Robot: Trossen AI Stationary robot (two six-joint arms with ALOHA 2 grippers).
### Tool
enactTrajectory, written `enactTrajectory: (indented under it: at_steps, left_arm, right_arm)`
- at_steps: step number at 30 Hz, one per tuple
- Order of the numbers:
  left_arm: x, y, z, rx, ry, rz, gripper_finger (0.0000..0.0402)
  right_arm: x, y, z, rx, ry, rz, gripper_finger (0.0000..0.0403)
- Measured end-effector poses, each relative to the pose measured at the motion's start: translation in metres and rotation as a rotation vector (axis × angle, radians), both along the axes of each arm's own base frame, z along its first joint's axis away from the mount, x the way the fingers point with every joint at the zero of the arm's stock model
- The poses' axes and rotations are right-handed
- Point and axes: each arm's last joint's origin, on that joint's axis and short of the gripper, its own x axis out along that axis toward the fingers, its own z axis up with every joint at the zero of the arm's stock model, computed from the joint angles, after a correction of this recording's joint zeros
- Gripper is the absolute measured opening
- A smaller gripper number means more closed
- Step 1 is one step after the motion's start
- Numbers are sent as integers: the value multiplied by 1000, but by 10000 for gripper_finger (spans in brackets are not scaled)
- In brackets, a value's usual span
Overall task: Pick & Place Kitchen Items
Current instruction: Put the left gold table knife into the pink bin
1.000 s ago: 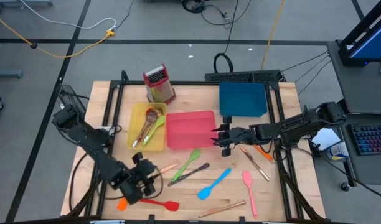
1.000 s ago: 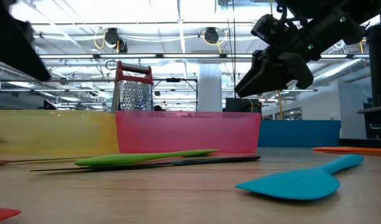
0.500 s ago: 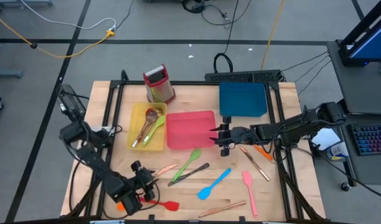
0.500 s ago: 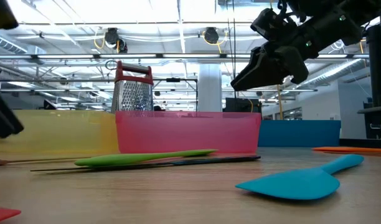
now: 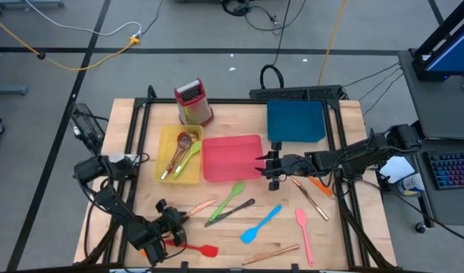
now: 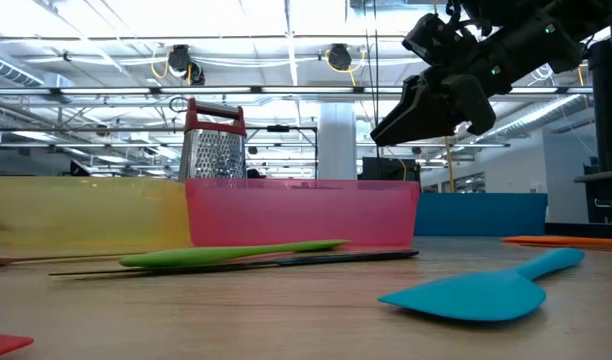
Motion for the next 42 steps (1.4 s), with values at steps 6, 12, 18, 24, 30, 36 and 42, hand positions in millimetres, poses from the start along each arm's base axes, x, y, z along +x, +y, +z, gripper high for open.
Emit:
enactTrajectory:
  at_steps: [6, 12, 18, 24, 30, 36, 42]
  left_arm:
    - [-5, 5, -12, -16, -93, 1, 99]
    - [0, 9, -17, -27, -180, -14, 97]
    - [2, 11, -18, -22, -177, -19, 50]
    - [6, 11, -18, -34, -194, -3, 6]
    - [23, 21, -18, -8, -191, 13, 2]
    - [43, 35, -17, 19, -162, 29, 16]
    - [64, 55, -16, 16, -188, 109, 18]
  right_arm:
    - [0, 1, 1, 11, -7, 17, 155]
    - [2, 3, 3, 52, -31, 89, 157]
    - [3, 4, 4, 66, -43, 113, 155]
    - [3, 4, 4, 65, -43, 113, 151]
    - [3, 4, 4, 66, -46, 113, 151]
    - [3, 4, 4, 66, -48, 113, 151]
    - [3, 4, 4, 66, -49, 114, 150]
